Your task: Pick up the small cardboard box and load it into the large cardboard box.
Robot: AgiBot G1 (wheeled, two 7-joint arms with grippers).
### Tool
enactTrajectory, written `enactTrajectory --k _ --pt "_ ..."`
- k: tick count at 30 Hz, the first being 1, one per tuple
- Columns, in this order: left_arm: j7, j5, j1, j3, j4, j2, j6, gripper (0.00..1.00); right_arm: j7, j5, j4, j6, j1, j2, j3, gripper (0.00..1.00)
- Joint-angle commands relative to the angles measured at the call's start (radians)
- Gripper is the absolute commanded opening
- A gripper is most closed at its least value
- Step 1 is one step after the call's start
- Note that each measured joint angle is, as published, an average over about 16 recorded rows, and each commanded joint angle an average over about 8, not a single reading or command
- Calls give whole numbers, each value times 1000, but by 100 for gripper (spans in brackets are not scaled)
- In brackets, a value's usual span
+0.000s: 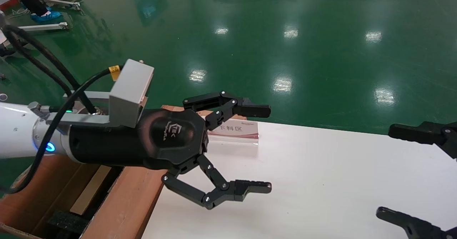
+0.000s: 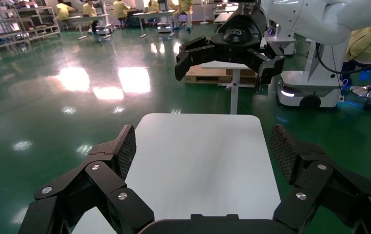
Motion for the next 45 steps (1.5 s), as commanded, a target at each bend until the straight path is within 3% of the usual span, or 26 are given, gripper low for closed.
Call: enactTrajectory --k 1,45 --pt "0 0 1 -1 0 0 0 100 0 0 0 0 0 0 1 100" --pt "10 -10 21 -27 -7 -2 5 100 -1 1 0 0 1 0 -1 100"
